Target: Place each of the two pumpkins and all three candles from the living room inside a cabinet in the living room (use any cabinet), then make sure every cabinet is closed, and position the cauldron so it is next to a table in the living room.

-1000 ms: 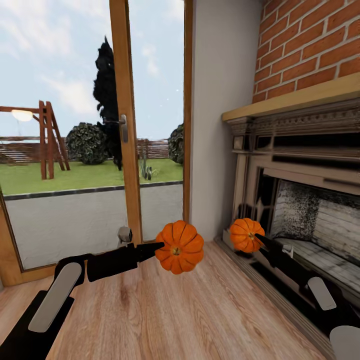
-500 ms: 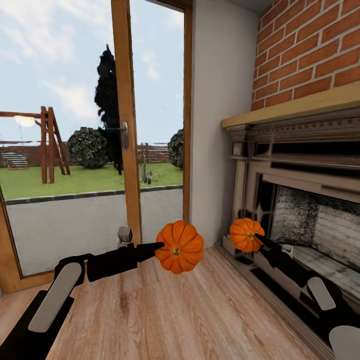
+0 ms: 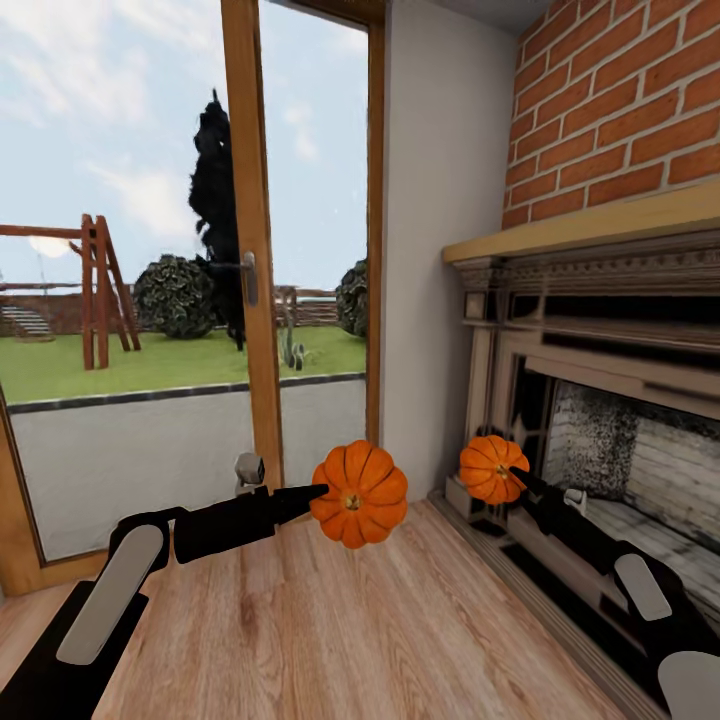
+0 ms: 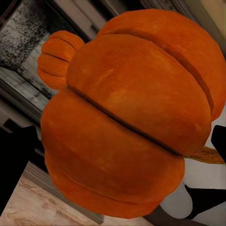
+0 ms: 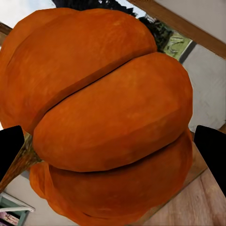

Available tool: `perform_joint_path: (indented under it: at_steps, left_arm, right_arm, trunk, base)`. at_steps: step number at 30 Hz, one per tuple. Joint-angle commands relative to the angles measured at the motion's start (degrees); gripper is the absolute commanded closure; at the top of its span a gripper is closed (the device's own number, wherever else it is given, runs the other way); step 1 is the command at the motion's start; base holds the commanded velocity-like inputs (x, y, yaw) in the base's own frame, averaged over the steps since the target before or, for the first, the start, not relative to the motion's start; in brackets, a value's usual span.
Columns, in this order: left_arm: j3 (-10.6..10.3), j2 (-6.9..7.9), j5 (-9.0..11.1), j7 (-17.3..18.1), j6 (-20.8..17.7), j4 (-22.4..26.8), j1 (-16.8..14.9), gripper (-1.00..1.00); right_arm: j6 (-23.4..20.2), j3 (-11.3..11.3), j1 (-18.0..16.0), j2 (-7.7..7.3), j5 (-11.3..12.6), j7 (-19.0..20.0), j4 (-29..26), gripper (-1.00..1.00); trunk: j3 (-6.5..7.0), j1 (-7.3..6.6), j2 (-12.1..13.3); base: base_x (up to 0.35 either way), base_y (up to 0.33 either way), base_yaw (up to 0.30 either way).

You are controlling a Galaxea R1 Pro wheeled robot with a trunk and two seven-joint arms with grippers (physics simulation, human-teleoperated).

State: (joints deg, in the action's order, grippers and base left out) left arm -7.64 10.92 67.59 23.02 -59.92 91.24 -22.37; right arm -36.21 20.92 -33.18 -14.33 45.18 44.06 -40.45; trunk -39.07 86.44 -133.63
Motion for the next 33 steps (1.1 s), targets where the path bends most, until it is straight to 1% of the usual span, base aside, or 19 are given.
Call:
perform_joint_path:
  at_steps: [1, 8, 33]
  left_arm:
    - [0.0, 0.01, -0.4, 0.4, -0.1, 0.0, 0.0, 1.0]
    - [0.0, -0.01, -0.4, 0.4, -0.1, 0.0, 0.0, 1.0]
    - [-0.1, -0.02, -0.4, 0.4, -0.1, -0.1, 0.0, 1.0]
  right_arm:
    - [-0.4, 0.1, 0.0, 0.01, 0.2, 0.0, 0.0, 1.0]
    - [-0.3, 0.1, 0.0, 0.05, 0.0, -0.2, 0.0, 1.0]
    - [-0.4, 0.1, 0.0, 0.09, -0.3, -0.3, 0.1, 1.0]
  trunk:
    - [0.11, -0.24, 0.4]
    - [1.02, -1.78, 3.2]
    - [3.2, -7.27, 13.2]
  base:
    - [0.0, 0.0, 0.0]
    - [0.0, 0.0, 0.0]
    - [0.0, 0.0, 0.0]
